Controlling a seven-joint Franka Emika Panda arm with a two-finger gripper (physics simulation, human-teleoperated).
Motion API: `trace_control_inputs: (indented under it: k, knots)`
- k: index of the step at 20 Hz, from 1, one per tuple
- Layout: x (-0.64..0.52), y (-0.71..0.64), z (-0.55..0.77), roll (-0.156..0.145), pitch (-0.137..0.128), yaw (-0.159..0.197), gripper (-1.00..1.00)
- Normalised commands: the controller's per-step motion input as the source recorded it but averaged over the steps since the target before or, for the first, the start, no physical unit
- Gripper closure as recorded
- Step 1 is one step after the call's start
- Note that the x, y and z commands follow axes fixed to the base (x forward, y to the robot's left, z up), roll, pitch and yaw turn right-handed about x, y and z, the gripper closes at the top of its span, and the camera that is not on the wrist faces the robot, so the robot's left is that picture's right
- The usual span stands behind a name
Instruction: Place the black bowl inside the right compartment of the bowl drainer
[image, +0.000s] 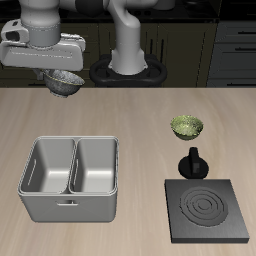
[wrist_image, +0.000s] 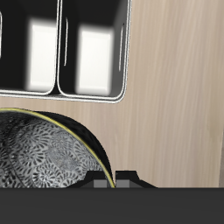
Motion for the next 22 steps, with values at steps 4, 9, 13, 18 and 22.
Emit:
trace_control_inputs:
  k: [4,9,13,18,22]
  knots:
    - [0.04,-0.28,0.07,0.048,-0.011,0.051,1.0]
    - [0.05,-0.15,0.0,-0.024,-0.001,0.037,1.0]
    - [0.12,-0.02,-0.01,-0.029,-0.012,0.015,1.0]
    - [0.2,0.05,-0.08,-0.005,0.014,0.025,1.0]
    - [0.25,0.07,-0.08,-0.005,0.014,-0.021,1.0]
